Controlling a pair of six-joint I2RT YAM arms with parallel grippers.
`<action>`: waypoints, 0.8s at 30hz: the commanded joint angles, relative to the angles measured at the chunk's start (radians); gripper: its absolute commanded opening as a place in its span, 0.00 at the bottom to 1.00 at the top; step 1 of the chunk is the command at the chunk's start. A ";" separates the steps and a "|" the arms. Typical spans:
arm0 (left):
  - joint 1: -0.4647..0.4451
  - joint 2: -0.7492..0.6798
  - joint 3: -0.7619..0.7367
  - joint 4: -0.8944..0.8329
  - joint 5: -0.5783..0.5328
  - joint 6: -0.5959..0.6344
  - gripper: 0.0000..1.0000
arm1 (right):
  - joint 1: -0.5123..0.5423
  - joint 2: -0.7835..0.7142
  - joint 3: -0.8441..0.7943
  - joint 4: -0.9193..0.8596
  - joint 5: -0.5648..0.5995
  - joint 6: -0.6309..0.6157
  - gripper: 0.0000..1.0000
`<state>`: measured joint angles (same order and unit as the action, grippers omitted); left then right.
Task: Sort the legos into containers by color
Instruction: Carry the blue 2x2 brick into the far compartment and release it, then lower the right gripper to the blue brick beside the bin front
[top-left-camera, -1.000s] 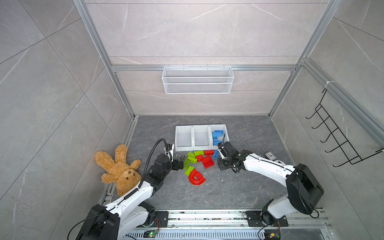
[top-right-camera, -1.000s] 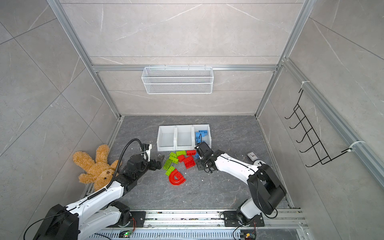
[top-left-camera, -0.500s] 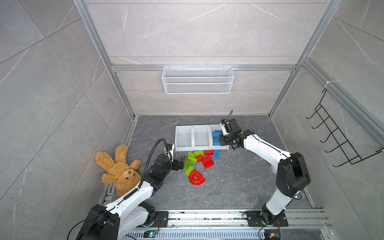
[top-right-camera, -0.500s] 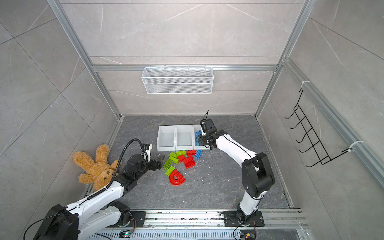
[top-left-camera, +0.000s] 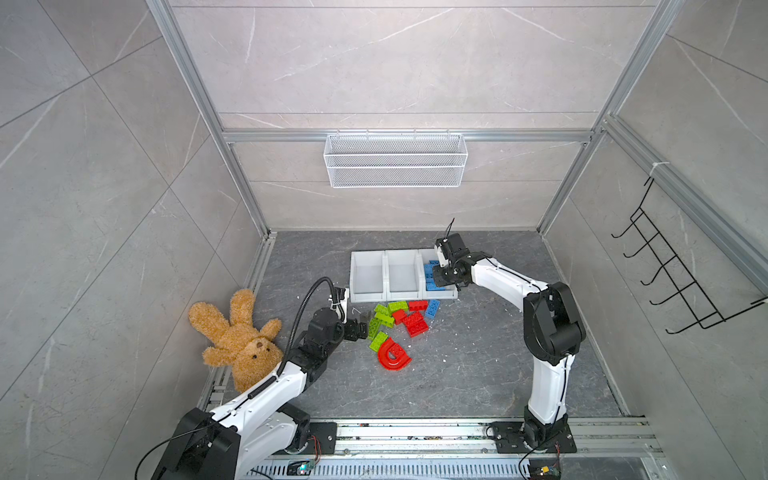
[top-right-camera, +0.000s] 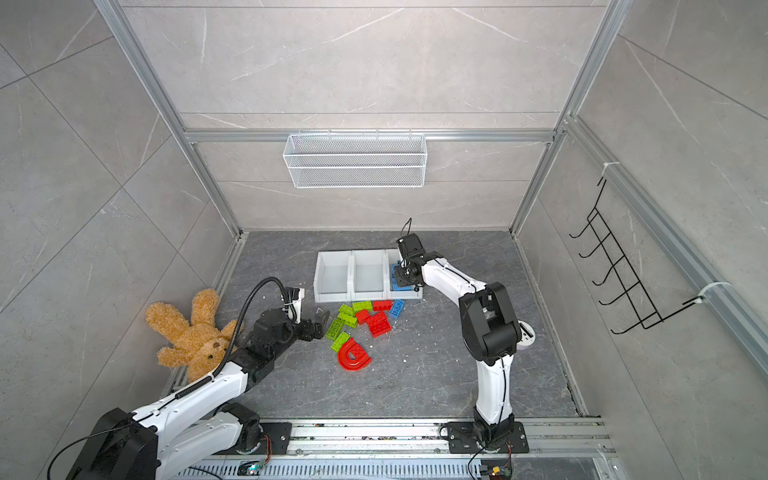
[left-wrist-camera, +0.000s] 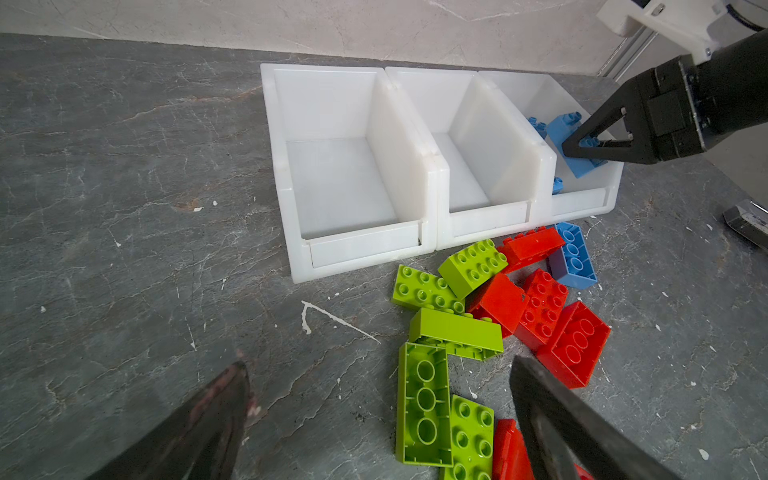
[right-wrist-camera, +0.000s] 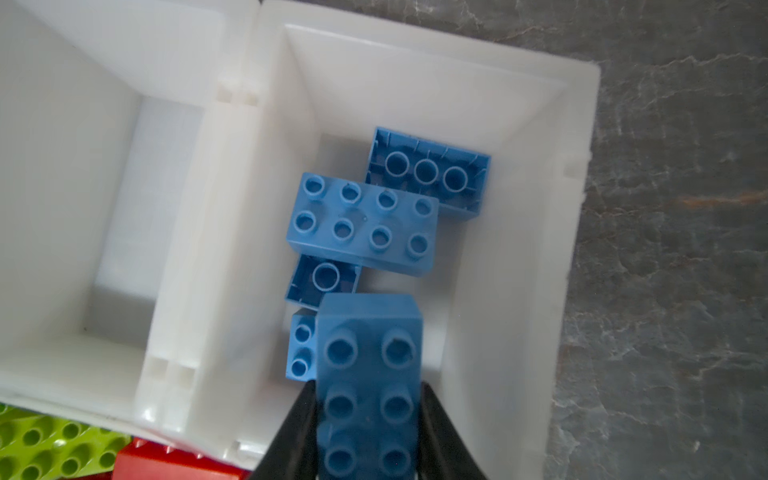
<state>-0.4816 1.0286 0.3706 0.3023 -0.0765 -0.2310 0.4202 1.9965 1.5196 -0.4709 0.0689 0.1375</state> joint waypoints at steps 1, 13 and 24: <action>0.003 0.010 0.016 0.043 0.001 0.022 0.99 | 0.000 0.021 -0.001 0.020 0.025 0.008 0.32; 0.002 -0.006 0.008 0.040 -0.008 0.025 0.99 | 0.000 -0.052 -0.008 -0.014 0.030 -0.001 0.59; 0.003 -0.017 0.004 0.040 -0.004 0.022 1.00 | 0.112 -0.366 -0.397 0.146 -0.034 0.206 0.57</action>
<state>-0.4816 1.0306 0.3706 0.3019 -0.0765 -0.2310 0.4816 1.6802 1.2015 -0.3859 0.0345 0.2535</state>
